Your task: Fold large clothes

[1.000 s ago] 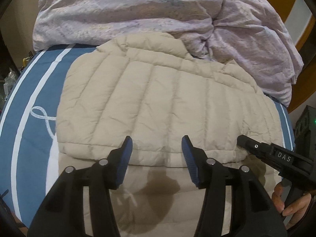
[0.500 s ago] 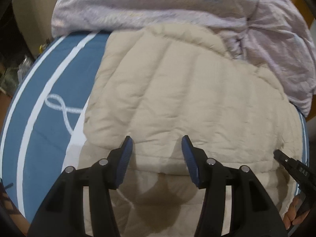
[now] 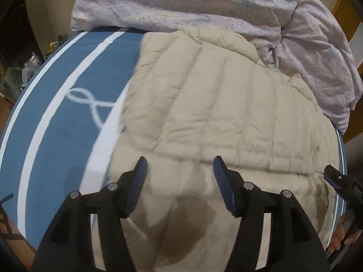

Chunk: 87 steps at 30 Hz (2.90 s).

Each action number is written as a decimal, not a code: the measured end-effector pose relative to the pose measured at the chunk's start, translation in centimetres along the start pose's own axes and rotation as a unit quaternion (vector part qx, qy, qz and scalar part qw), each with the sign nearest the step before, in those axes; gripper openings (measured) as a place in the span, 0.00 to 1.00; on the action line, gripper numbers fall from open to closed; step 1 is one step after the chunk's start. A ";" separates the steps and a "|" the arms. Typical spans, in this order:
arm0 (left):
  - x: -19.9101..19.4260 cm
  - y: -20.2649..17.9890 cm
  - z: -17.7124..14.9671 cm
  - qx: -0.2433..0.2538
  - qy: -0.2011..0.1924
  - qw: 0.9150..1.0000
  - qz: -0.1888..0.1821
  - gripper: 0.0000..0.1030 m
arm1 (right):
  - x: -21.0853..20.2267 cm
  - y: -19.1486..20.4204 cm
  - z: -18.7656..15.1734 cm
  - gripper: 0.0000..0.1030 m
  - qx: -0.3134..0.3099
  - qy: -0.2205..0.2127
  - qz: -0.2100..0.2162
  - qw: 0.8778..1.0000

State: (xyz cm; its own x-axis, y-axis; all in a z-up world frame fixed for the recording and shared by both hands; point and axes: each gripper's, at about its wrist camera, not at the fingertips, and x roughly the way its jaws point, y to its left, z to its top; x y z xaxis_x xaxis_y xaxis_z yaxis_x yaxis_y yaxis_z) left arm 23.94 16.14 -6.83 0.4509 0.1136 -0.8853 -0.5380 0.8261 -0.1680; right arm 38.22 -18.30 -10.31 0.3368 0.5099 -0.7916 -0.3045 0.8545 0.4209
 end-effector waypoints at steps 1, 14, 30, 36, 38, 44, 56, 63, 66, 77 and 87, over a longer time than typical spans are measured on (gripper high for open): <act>-0.5 0.6 -0.6 -0.002 -0.002 1.000 -0.002 0.59 | -0.5 -0.4 -0.4 0.64 0.003 -0.003 0.000 1.000; -5.8 8.4 -9.5 -0.014 -0.021 1.000 -0.012 0.59 | -9.4 -10.3 -9.8 0.64 0.056 -0.058 -0.055 0.995; -6.9 12.6 -17.2 -0.062 -0.024 0.996 -0.063 0.58 | -12.3 -16.2 -18.7 0.62 0.116 -0.068 -0.046 0.990; -7.2 11.8 -18.1 -0.057 -0.026 0.995 -0.076 0.55 | -12.3 -16.0 -19.9 0.45 0.108 -0.068 -0.030 0.991; -7.2 11.5 -18.5 -0.055 -0.027 0.995 -0.078 0.53 | -12.1 -15.8 -20.2 0.40 0.105 -0.064 -0.020 0.992; -7.5 11.3 -19.6 -0.064 -0.030 0.993 -0.091 0.42 | -12.0 -15.0 -21.3 0.31 0.089 -0.060 -0.001 0.994; -8.3 11.2 -19.9 -0.075 -0.037 0.990 -0.115 0.08 | -12.6 -14.5 -20.9 0.06 0.097 -0.074 0.028 0.992; -10.8 11.1 -17.1 -0.074 -0.079 0.988 -0.113 0.05 | -14.1 -13.8 -18.1 0.06 0.097 -0.114 0.037 0.988; -11.6 10.9 -15.4 -0.075 -0.096 0.986 -0.112 0.04 | -14.5 -13.3 -16.4 0.06 0.094 -0.129 0.040 0.986; -11.3 9.1 -8.2 -0.074 -0.118 0.985 -0.105 0.04 | -13.5 -12.2 -9.4 0.06 0.102 -0.157 0.044 0.981; -9.1 6.5 -0.3 -0.061 -0.130 0.984 -0.103 0.04 | -11.2 -12.3 -2.7 0.05 0.114 -0.167 0.042 0.979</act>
State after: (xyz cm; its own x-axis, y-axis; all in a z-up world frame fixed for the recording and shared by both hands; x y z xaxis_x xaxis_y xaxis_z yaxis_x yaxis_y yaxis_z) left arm 16.14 20.31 -0.02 0.7176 0.1013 -0.6890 -0.4901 0.7763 -0.3963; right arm 35.85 -34.79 -7.85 0.6021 0.5514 -0.5774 -0.1505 0.7886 0.5961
